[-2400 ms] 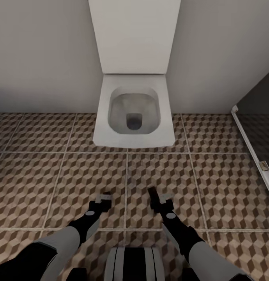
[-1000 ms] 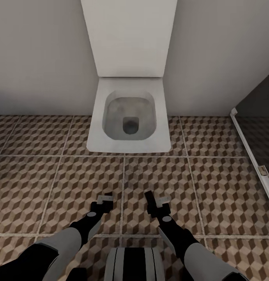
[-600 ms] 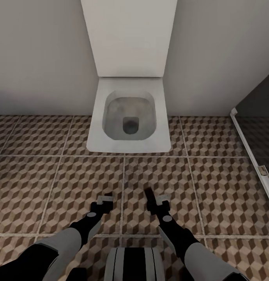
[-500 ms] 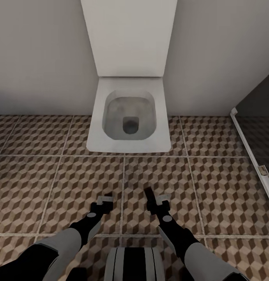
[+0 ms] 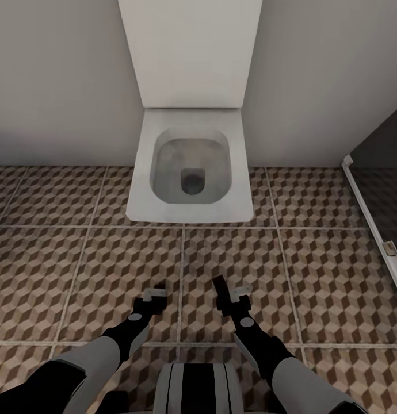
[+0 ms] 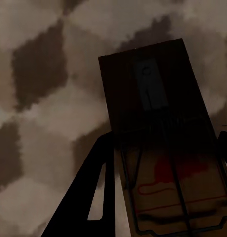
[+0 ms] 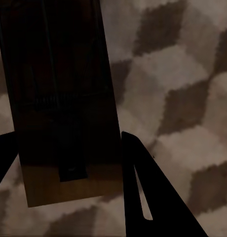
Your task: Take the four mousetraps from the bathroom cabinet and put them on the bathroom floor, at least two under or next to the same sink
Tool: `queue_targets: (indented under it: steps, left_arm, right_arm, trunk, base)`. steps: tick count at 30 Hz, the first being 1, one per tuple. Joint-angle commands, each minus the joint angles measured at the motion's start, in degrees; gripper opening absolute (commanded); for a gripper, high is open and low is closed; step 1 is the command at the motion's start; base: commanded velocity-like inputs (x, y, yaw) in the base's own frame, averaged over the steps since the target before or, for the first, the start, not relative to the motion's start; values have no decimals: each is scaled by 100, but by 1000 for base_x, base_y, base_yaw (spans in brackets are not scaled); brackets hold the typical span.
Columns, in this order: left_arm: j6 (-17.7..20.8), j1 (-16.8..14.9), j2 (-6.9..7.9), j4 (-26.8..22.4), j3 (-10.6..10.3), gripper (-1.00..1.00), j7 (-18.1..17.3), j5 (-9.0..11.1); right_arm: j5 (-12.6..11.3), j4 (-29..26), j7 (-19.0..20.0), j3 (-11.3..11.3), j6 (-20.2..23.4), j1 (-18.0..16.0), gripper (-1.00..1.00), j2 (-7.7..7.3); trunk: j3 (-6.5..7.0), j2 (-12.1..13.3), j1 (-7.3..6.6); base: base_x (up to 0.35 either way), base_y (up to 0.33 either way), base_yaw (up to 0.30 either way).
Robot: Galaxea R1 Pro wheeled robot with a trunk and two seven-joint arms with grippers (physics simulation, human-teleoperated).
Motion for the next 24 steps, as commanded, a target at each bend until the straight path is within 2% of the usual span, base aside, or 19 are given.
queue_targets:
  steps: [1,2,3,6,12,24]
  left_arm:
    - [-124,-3,-1,14,-55,-100,46,45]
    - [-315,-1,3,24,-55,-100,46,45]
    - [-875,3,6,80,-55,-100,52,44]
    - [-1402,5,3,256,-55,-100,60,44]
    - [-1590,6,0,332,-55,-100,56,38]
    - [-1607,8,-1,353,-55,-100,54,38]
  right_arm:
    - [-67,7,-38,45,-27,-6,-100,-4]
    - [-67,7,-38,44,-27,-5,-100,-4]
    - [-67,7,-38,45,-27,-7,-100,-4]
    - [-67,13,-38,43,-27,-7,-100,-4]
    - [-67,16,-38,47,-27,-4,-100,-4]
    - [-67,15,-38,44,-27,-4,-100,-4]
  trunk:
    - [-11,-1,-1]
    - [-19,-1,-1]
    - [-28,-1,-1]
    - [-53,-1,-1]
    - [-103,-1,-1]
    - [-202,-1,-1]
  base:
    - [0,0,0]
    - [0,0,0]
    - [0,0,0]
    - [0,0,0]
    - [0,0,0]
    - [0,0,0]
